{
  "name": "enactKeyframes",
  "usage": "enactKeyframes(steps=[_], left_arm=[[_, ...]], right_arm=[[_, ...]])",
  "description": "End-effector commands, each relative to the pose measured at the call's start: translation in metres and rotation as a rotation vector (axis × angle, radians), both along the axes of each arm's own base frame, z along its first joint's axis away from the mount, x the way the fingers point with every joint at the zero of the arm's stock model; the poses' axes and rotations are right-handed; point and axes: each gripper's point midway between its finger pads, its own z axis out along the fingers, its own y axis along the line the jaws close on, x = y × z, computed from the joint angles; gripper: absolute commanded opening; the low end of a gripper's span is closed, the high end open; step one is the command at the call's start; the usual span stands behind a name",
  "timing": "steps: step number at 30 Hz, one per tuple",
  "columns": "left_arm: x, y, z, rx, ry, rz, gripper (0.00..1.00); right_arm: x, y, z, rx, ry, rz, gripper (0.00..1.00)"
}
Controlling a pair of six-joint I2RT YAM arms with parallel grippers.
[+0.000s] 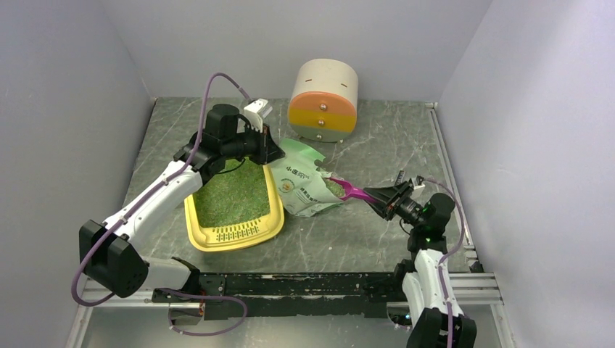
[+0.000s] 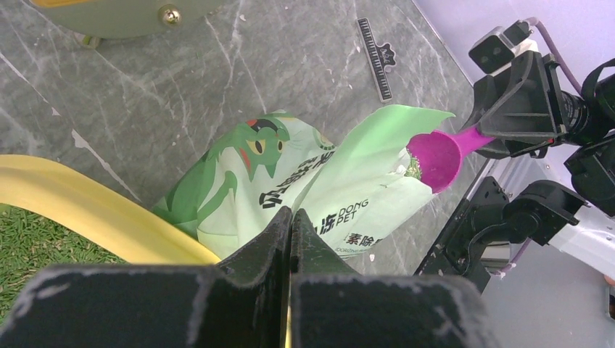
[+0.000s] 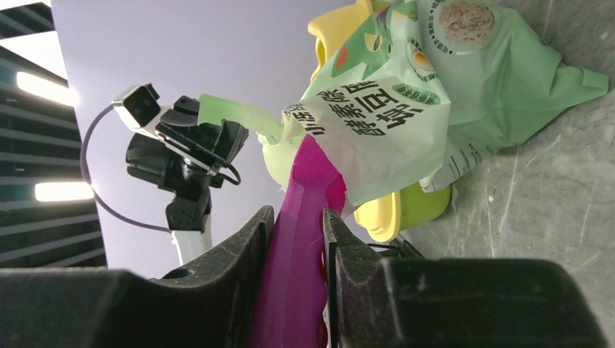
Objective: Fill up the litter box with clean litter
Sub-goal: 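Scoop the cat litter from the cat litter bag.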
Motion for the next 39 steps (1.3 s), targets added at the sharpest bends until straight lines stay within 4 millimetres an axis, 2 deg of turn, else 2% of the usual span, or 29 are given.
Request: enactKeyframes(steps=[1, 10, 15, 29, 35, 39], left_arm=[[0.001, 0.003, 0.011, 0.000, -0.036, 0.010, 0.05], [0.004, 0.005, 0.015, -0.015, -0.053, 0.038, 0.05], [0.010, 0.008, 0.018, -0.011, -0.058, 0.078, 0.05], [0.015, 0.019, -0.009, 0.050, -0.007, 0.146, 0.05], [0.023, 0.023, -0.016, 0.070, 0.025, 0.199, 0.05], [0.025, 0.020, -0.014, 0.060, 0.027, 0.202, 0.05]], right_arm=[[-0.006, 0.000, 0.014, 0.022, -0.040, 0.017, 0.00], [-0.011, -0.009, 0.017, 0.079, -0.025, -0.044, 0.00], [-0.011, -0.013, 0.014, 0.048, -0.011, -0.059, 0.00], [-0.015, -0.018, 0.023, 0.036, -0.061, -0.053, 0.00], [-0.018, -0.016, 0.023, 0.001, -0.072, -0.034, 0.00], [-0.017, -0.016, 0.022, -0.003, -0.070, -0.034, 0.00]])
